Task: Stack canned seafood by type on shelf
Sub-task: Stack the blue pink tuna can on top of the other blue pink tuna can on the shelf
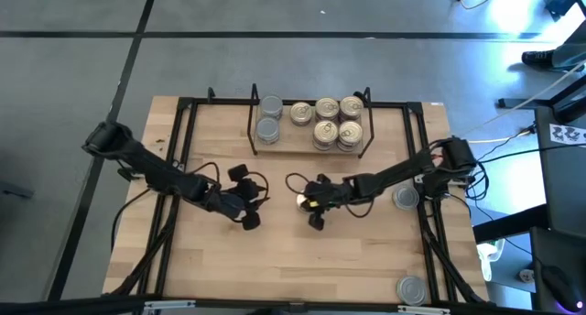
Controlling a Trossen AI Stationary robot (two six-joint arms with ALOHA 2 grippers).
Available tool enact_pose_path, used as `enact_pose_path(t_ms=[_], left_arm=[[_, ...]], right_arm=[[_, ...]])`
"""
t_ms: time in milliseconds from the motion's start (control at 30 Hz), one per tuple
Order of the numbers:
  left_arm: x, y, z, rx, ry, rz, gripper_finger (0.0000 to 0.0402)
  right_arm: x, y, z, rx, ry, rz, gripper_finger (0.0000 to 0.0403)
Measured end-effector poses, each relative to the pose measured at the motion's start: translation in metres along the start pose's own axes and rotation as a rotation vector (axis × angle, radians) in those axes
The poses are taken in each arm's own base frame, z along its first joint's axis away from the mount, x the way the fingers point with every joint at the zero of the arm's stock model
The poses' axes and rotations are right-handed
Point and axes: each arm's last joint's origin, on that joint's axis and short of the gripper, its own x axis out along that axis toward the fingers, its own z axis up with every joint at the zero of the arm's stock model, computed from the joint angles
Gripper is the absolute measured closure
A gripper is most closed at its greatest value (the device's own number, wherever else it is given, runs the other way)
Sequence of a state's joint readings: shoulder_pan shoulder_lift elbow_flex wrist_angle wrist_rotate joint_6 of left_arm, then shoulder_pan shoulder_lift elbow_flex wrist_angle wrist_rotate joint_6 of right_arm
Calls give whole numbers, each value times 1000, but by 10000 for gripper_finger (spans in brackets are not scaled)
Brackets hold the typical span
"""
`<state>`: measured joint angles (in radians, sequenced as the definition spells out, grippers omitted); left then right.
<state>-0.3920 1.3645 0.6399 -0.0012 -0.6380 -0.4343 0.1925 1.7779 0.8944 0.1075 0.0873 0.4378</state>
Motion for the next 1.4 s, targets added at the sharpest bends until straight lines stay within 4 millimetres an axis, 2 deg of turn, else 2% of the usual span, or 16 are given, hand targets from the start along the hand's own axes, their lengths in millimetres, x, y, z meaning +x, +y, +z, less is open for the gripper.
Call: enact_pose_path(t_ms=[200, 300, 367, 467, 567, 733, 867, 1100, 1267, 1400], left_arm=[[13, -8, -4, 4, -23, -10, 266], [19, -12, -7, 22, -26, -11, 266], [21, -14, -7, 12, -43, -19, 266], [22, -12, -6, 2, -43, -13, 266], [24, -10, -3, -16, -58, -7, 266], [35, -8, 3, -34, -104, -32, 264], [48, -3, 6, -40, -108, -91, 234], [75, 2, 12, 12, -51, -203, 162], [94, -1, 3, 132, 4, -233, 153], [103, 3, -3, 147, 29, -217, 153]], right_arm=[[19, 9, 19, -99, -25, 8, 388], [19, 15, 26, -169, -18, 8, 388], [7, 21, 33, -199, -2, 4, 388], [-23, 36, 43, -243, -18, -6, 388], [-49, 47, 37, -285, 14, -55, 388], [-69, 57, 13, -314, -44, -117, 388], [-61, 46, -11, -333, -41, -176, 388], [-54, 31, -18, -319, -59, -185, 388], [-49, 18, -19, -323, -85, -193, 388], [-46, 7, -15, -296, -149, -191, 388]])
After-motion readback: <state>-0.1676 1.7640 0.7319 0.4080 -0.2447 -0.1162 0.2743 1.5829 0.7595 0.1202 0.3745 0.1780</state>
